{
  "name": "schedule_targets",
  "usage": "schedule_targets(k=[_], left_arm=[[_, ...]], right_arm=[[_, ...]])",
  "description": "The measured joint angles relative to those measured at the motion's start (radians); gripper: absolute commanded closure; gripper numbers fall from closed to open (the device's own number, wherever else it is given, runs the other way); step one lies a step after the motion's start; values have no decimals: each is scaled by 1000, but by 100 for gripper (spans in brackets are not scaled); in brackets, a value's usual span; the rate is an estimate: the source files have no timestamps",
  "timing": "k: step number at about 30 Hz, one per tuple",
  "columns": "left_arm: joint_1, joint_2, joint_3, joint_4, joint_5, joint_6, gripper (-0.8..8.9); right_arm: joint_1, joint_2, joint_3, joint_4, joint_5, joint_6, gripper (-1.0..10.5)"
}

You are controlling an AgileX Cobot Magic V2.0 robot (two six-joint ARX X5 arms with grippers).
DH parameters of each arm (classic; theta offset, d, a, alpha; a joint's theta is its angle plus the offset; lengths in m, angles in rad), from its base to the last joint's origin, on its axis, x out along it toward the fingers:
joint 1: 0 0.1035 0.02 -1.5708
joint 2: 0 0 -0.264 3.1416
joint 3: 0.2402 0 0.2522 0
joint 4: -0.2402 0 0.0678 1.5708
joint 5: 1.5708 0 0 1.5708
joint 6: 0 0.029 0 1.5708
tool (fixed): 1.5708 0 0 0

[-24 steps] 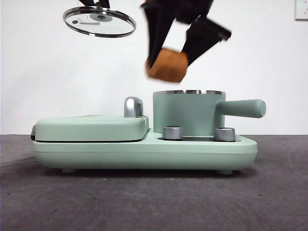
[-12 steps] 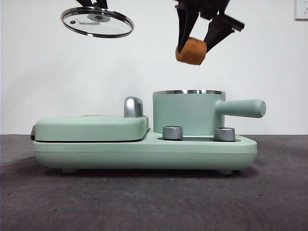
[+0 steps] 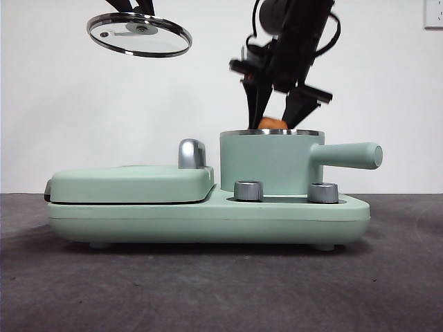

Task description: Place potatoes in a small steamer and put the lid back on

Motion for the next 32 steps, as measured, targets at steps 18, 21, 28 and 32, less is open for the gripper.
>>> schedule_targets(k=[18,21,28,32], left_arm=[[0,0,-2,0,0,0,804],[0,0,-2,0,0,0,804],[-1,0,-4,0,0,-1,804],[-3,0,-13,0,0,-1,804]], right_arm=[[-14,24,28,-42,-19,-14,553],[-23,26,112,-99,-49,-18,553],[-43,2,236,-152,-50,-23,553],[-50,-60,205,-153,-48,-23,553]])
